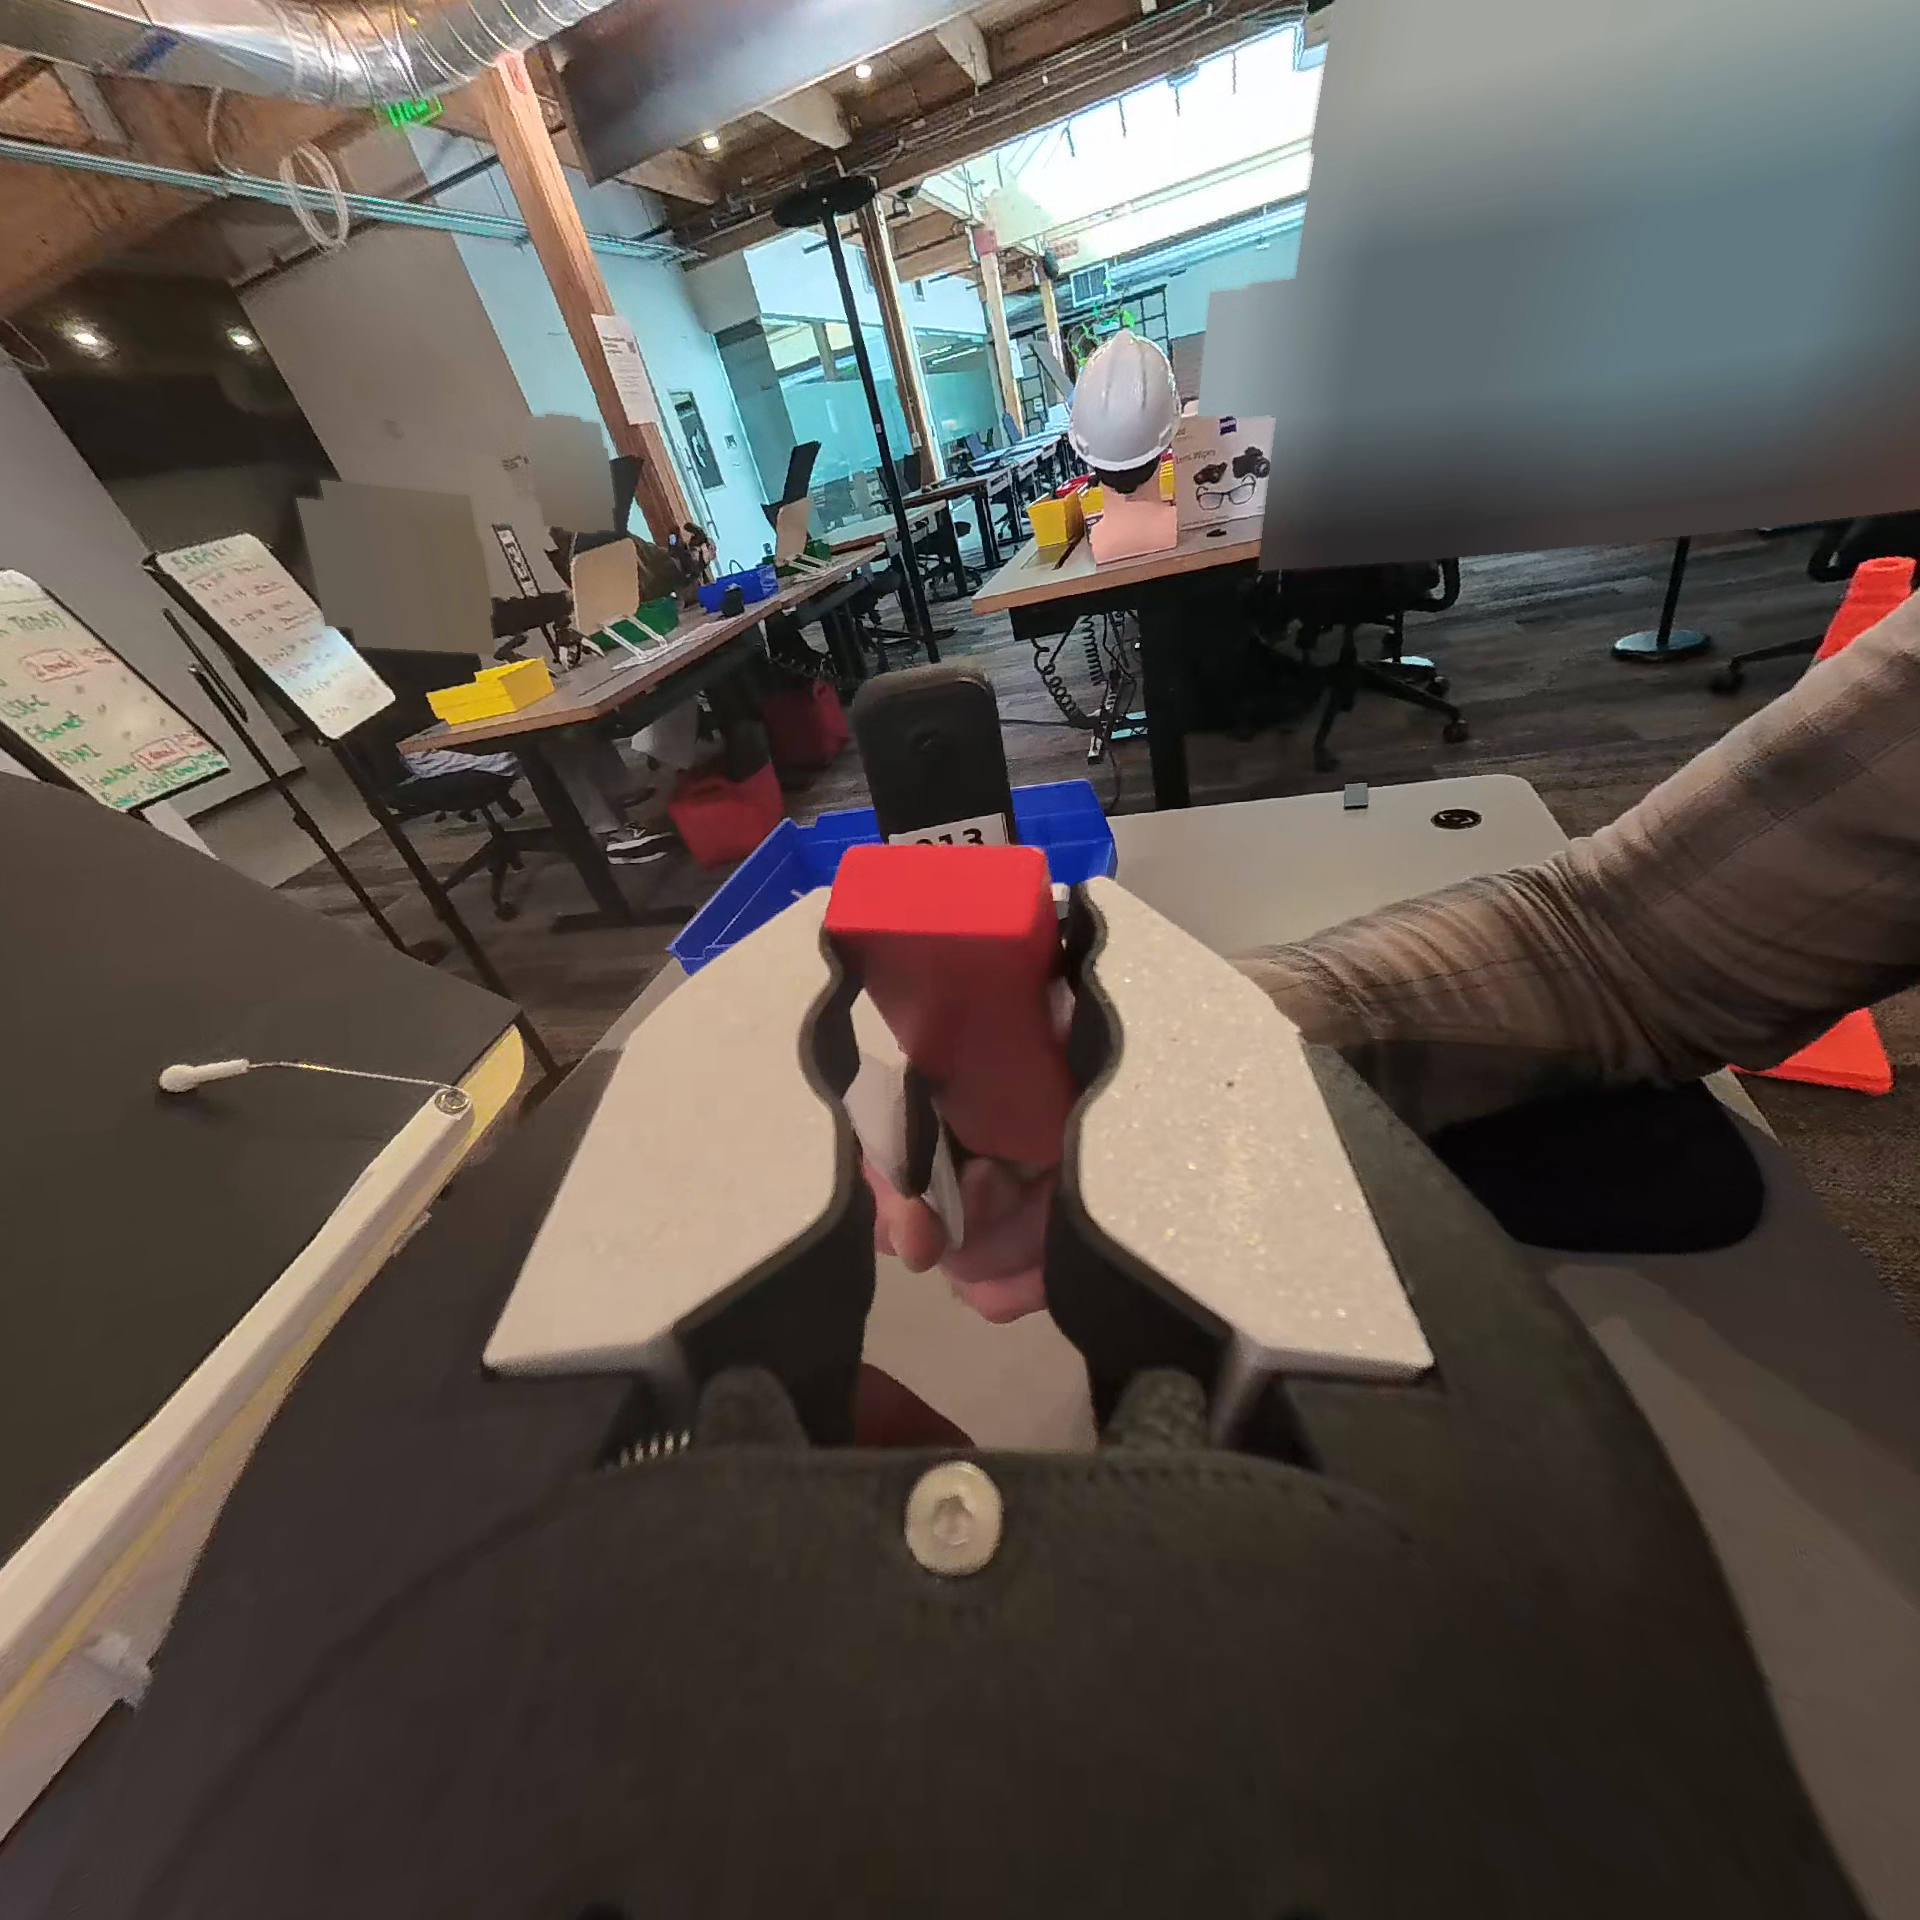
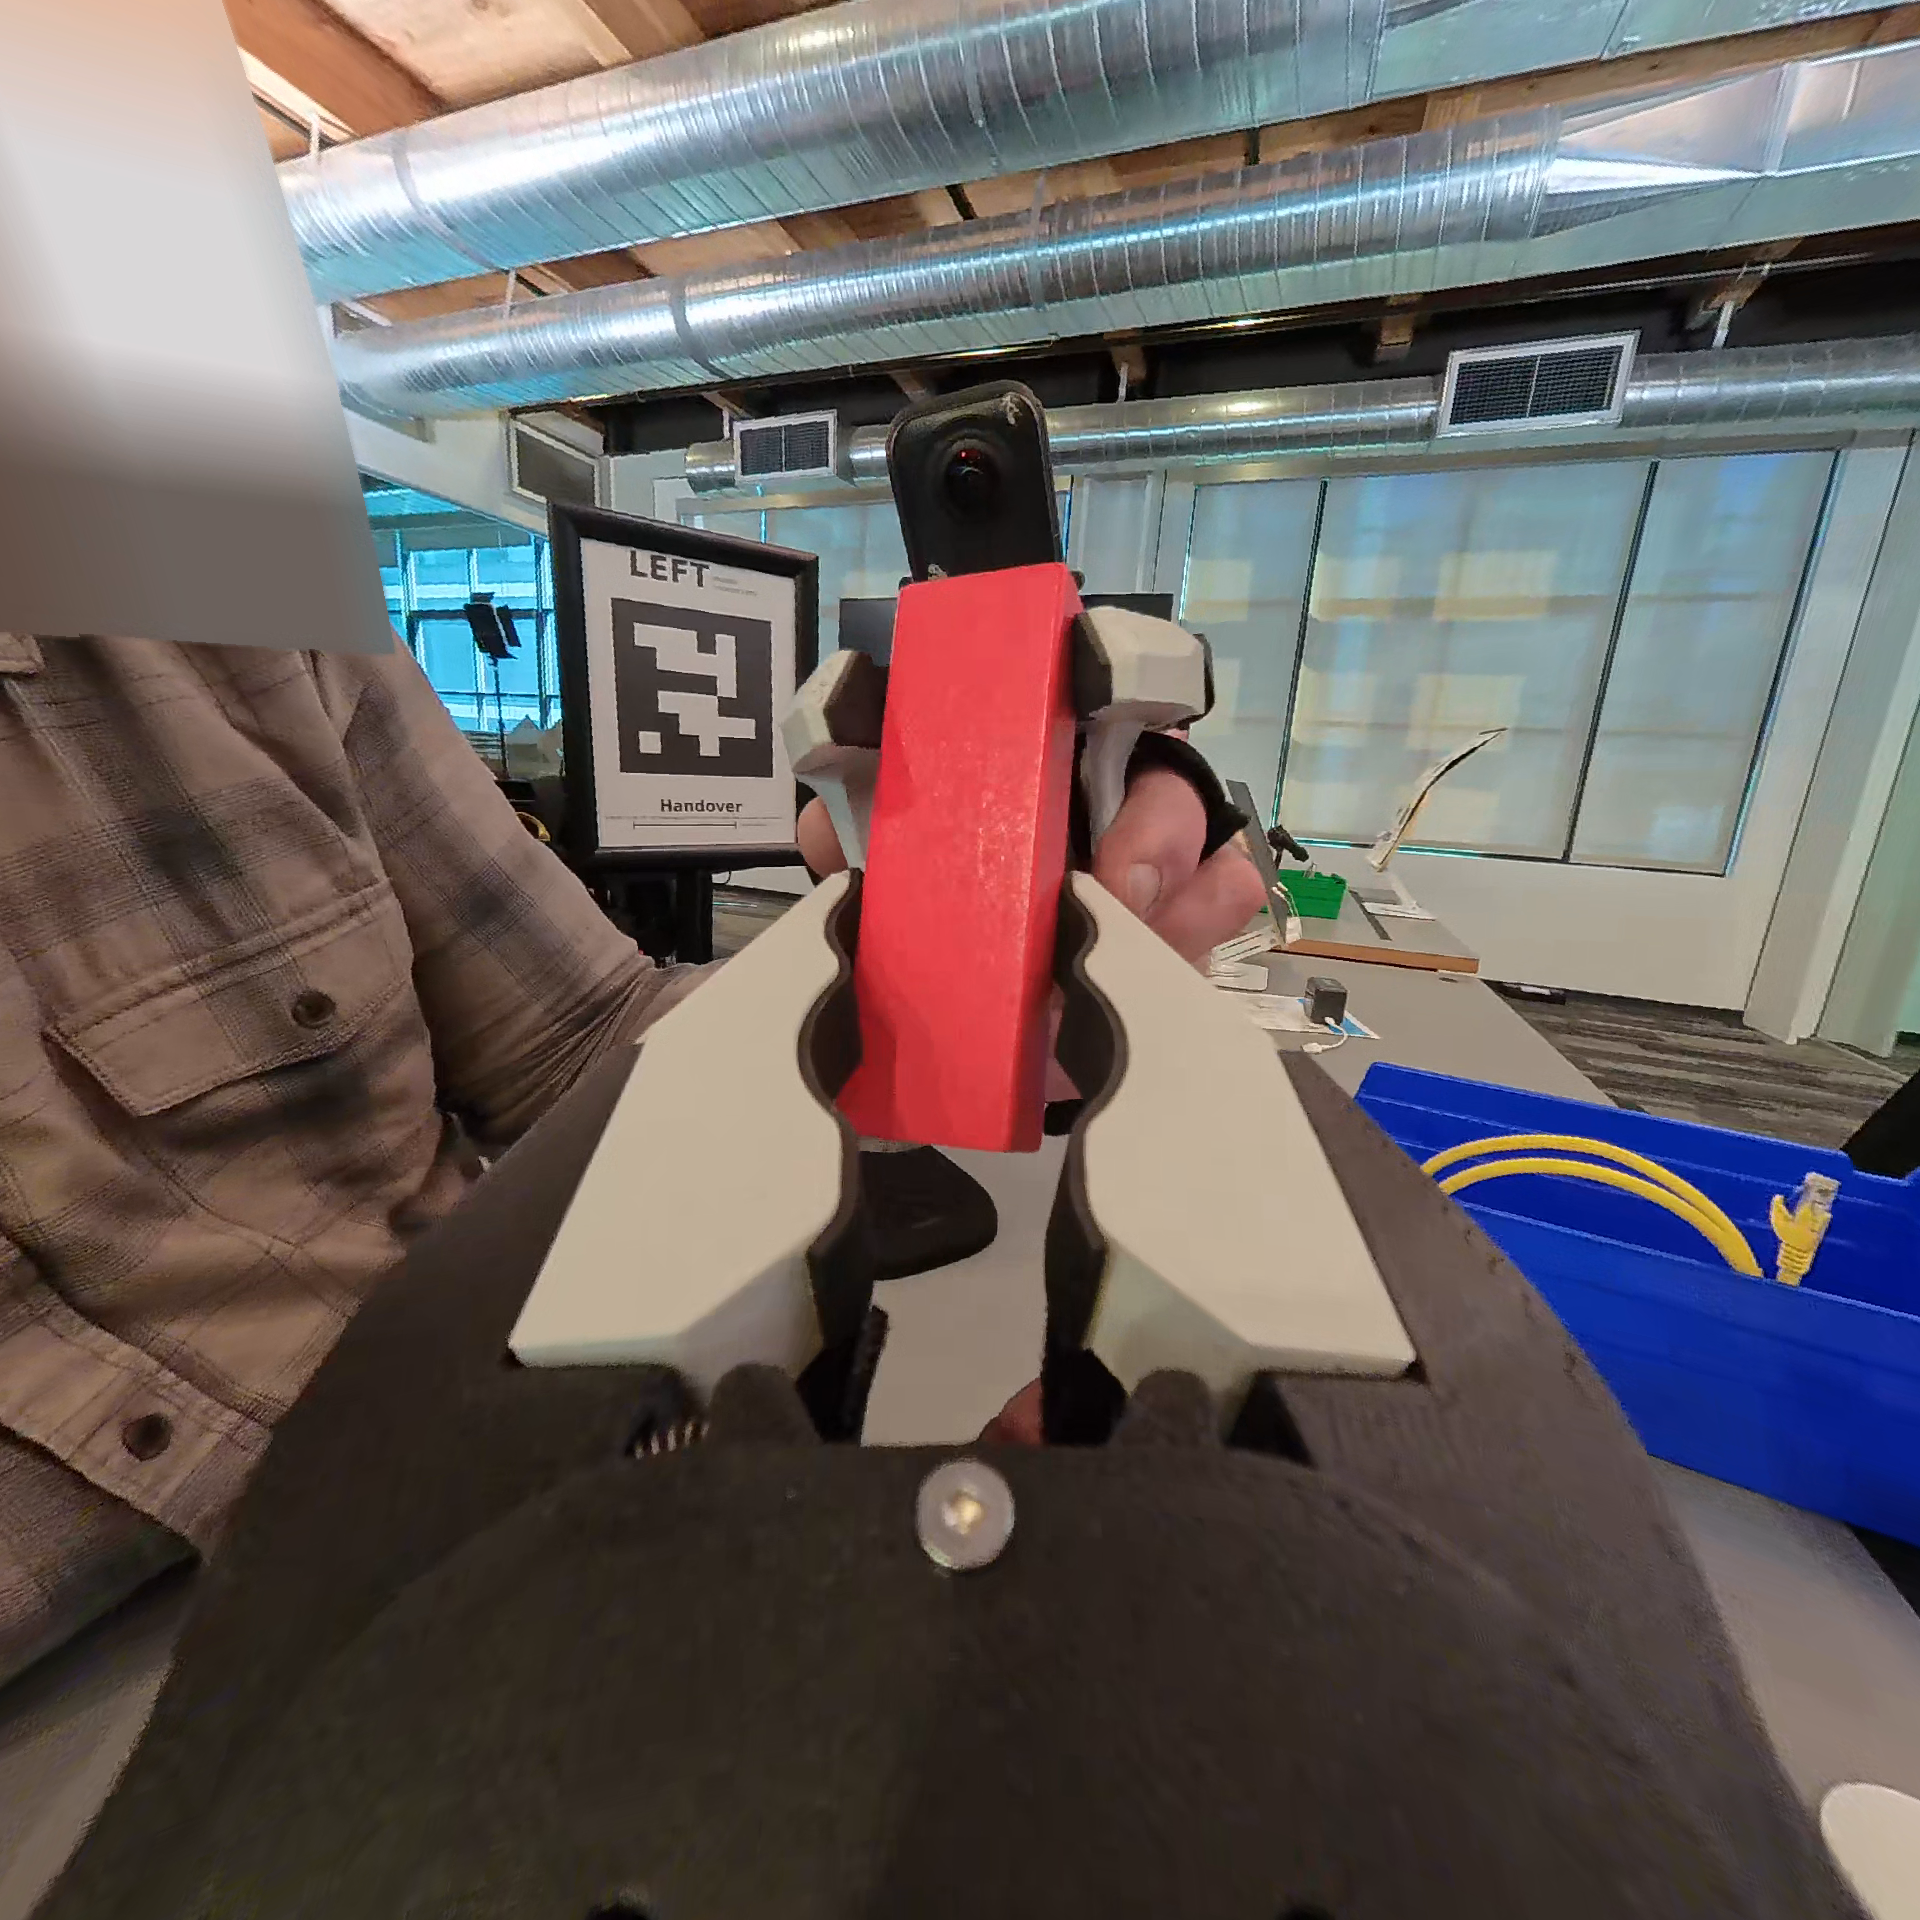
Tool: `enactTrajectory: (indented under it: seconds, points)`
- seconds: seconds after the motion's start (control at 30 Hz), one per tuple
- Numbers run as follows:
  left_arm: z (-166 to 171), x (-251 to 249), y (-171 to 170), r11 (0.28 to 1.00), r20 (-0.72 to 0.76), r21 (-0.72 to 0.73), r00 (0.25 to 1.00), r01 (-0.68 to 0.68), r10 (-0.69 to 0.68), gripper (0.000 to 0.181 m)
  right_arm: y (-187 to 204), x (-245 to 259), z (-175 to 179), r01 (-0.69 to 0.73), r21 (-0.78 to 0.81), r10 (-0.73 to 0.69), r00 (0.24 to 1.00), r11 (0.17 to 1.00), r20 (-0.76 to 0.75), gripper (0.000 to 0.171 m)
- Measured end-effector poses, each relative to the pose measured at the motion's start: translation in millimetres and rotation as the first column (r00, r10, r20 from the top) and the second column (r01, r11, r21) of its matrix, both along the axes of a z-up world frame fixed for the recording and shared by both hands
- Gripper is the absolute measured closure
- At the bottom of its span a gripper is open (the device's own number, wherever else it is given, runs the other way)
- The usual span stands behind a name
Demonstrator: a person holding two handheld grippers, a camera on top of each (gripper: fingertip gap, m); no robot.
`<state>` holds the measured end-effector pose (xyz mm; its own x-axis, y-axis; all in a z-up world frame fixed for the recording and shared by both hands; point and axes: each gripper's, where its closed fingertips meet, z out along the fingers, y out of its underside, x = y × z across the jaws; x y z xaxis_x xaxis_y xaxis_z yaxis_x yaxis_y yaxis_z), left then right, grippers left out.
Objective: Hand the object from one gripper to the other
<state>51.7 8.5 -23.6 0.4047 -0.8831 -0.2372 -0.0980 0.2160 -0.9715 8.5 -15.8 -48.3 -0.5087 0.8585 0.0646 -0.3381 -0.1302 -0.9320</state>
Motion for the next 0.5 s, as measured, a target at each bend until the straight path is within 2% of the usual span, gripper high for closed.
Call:
enactTrajectory:
  seconds: [0.23,0.5]
  points:
    - [9.0,-3.3,6.3,0.999,0.074,-0.012,0.997,-0.036,0.037,0.144,9.9,-4.4,7.9,0.148,0.046,-0.146,0.988,0.988,-0.044,0.139]
    - [10.4,-3.7,5.8,0.999,0.052,-0.013,0.997,-0.051,0.051,0.145,10.5,-6.5,9.1,0.200,0.087,-0.195,0.979,0.976,-0.060,0.139]
